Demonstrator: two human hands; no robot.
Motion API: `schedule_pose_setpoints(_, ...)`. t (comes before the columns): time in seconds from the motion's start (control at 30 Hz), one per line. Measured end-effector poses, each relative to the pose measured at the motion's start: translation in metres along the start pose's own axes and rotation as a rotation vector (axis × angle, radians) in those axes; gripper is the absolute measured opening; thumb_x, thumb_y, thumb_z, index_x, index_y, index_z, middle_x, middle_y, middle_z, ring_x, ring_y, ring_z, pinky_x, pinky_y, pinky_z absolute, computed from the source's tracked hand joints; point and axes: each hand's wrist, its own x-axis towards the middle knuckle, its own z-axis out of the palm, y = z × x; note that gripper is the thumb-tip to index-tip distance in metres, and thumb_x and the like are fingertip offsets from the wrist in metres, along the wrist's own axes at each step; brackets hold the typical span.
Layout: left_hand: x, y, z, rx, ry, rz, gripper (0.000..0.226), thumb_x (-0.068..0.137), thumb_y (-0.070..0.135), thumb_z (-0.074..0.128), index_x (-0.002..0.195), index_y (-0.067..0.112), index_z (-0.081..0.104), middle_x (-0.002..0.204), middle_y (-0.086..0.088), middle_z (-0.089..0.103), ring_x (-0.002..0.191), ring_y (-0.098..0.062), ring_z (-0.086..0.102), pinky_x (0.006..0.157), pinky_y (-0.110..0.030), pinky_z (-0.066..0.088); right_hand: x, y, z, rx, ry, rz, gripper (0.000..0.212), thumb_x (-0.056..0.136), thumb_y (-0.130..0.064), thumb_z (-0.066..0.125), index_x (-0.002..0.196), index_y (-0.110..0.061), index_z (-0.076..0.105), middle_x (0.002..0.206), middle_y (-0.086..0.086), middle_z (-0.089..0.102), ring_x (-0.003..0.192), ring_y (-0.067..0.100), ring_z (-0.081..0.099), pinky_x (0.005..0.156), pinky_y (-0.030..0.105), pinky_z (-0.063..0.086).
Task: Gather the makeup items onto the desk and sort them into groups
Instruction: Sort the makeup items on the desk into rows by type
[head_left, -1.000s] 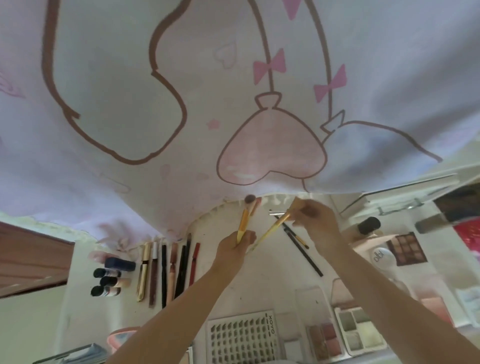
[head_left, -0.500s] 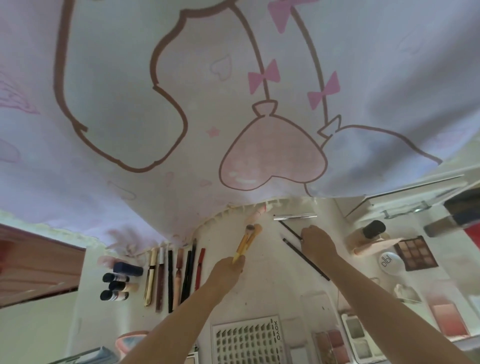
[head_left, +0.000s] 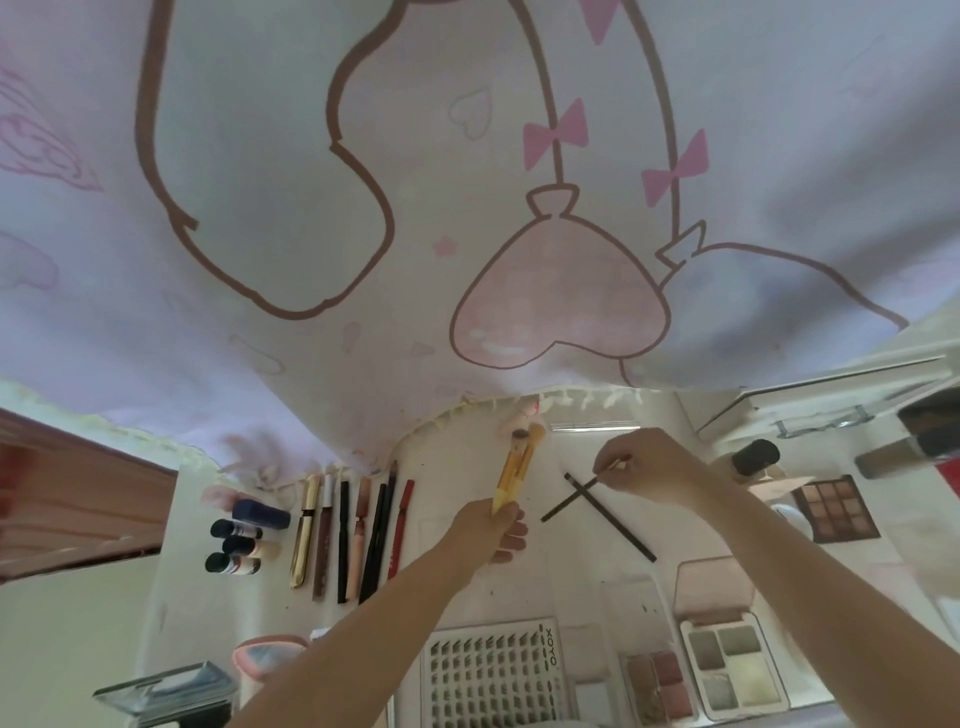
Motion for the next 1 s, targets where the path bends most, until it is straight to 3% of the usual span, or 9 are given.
schedule_pose_setpoints(0.13, 0.007, 0.0, 0.027, 0.169, -0.002, -0.078, 0.026, 0.096, 0.024, 0.037, 0.075, 0.017, 0.05, 0.068, 0.002, 0.058, 0.052, -0.008, 0.053, 0.045, -0.015, 0.039, 0.015, 0.008, 0.009, 0.168, -0.246, 0.236, 0.02, 0.078, -0.005, 0.055, 0.062, -0.016, 0.06, 0.055, 0.0, 0.055, 0.043, 0.007, 0.047, 0.043, 0.012, 0.037)
schedule_pose_setpoints(0.33, 0.015, -0.012, 0.067, 0.244, 0.037, -0.13, 0.027, 0.095, 0.017, 0.039, 0.07, 0.011, 0.046, 0.063, -0.002, 0.047, 0.055, -0.013, 0.046, 0.059, -0.025, 0.043, 0.031, 0.01, 0.021, 0.197, -0.266, 0.439, 0.02, 0.083, -0.002, 0.048, 0.065, -0.011, 0.05, 0.055, 0.003, 0.051, 0.044, 0.012, 0.044, 0.037, 0.014, 0.034)
schedule_pose_setpoints(0.47, 0.016, -0.011, 0.065, 0.562, 0.052, -0.086, 0.036, 0.093, 0.018, 0.04, 0.057, 0.014, 0.037, 0.062, 0.0, 0.04, 0.079, -0.023, 0.052, 0.074, -0.03, 0.046, 0.042, 0.005, 0.033, 0.381, -0.295, 0.557, 0.024, 0.089, -0.005, 0.051, 0.067, -0.01, 0.045, 0.061, 0.005, 0.047, 0.047, 0.011, 0.044, 0.041, 0.015, 0.042)
schedule_pose_setpoints(0.57, 0.016, -0.008, 0.059, 0.699, 0.032, -0.084, 0.025, 0.092, 0.014, 0.04, 0.076, 0.003, 0.056, 0.082, -0.009, 0.058, 0.101, -0.027, 0.058, 0.083, -0.03, 0.046, 0.045, -0.002, 0.039, 0.42, -0.345, 0.551, 0.03, 0.089, 0.001, 0.048, 0.063, -0.012, 0.041, 0.057, 0.006, 0.041, 0.03, 0.006, 0.04, 0.037, 0.013, 0.039)
schedule_pose_setpoints(0.7, 0.018, -0.008, 0.056, 0.796, 0.002, -0.08, 0.03, 0.092, 0.012, 0.04, 0.062, 0.01, 0.043, 0.068, -0.002, 0.046, 0.1, -0.026, 0.059, 0.087, -0.03, 0.047, 0.045, -0.011, 0.042, 0.433, -0.394, 0.582, 0.035, 0.093, 0.003, 0.034, 0.067, -0.018, 0.043, 0.041, 0.003, 0.037, 0.022, 0.005, 0.03, 0.032, 0.013, 0.027)
schedule_pose_setpoints(0.8, 0.018, -0.009, 0.057, 0.812, 0.022, -0.049, 0.024, 0.092, 0.013, 0.039, 0.076, 0.005, 0.054, 0.085, -0.01, 0.057, 0.108, -0.029, 0.057, 0.083, -0.029, 0.045, 0.042, -0.007, 0.041, 0.329, -0.343, 0.492, 0.028, 0.092, 0.003, 0.031, 0.09, -0.008, 0.057, 0.06, 0.009, 0.047, 0.042, 0.01, 0.045, 0.041, 0.014, 0.037)
schedule_pose_setpoints(0.87, 0.019, -0.012, 0.055, 0.834, 0.064, -0.011, 0.023, 0.092, 0.016, 0.038, 0.083, 0.004, 0.055, 0.097, -0.012, 0.058, 0.107, -0.028, 0.055, 0.077, -0.027, 0.041, 0.035, 0.006, 0.042, 0.073, -0.202, 0.343, 0.022, 0.09, -0.001, 0.039, 0.103, -0.004, 0.057, 0.086, 0.012, 0.058, 0.07, 0.017, 0.058, 0.062, 0.018, 0.048)
schedule_pose_setpoints(0.93, 0.019, -0.014, 0.052, 0.867, 0.105, 0.042, 0.025, 0.092, 0.017, 0.037, 0.097, 0.002, 0.056, 0.109, -0.012, 0.058, 0.106, -0.027, 0.054, 0.077, -0.027, 0.039, 0.026, 0.019, 0.045, -0.227, -0.109, 0.222, 0.021, 0.088, -0.011, 0.049, 0.106, -0.006, 0.057, 0.106, 0.008, 0.06, 0.097, 0.02, 0.056, 0.083, 0.022, 0.044)
schedule_pose_setpoints(1.0, 0.02, -0.015, 0.048, 0.903, 0.13, 0.085, 0.027, 0.092, 0.019, 0.036, 0.106, 0.004, 0.054, 0.114, -0.011, 0.057, 0.108, -0.026, 0.053, 0.08, -0.027, 0.04, 0.016, 0.028, 0.055, -0.36, -0.139, 0.209, 0.019, 0.086, -0.018, 0.054, 0.102, -0.008, 0.056, 0.103, 0.006, 0.058, 0.096, 0.02, 0.054, 0.081, 0.023, 0.042)
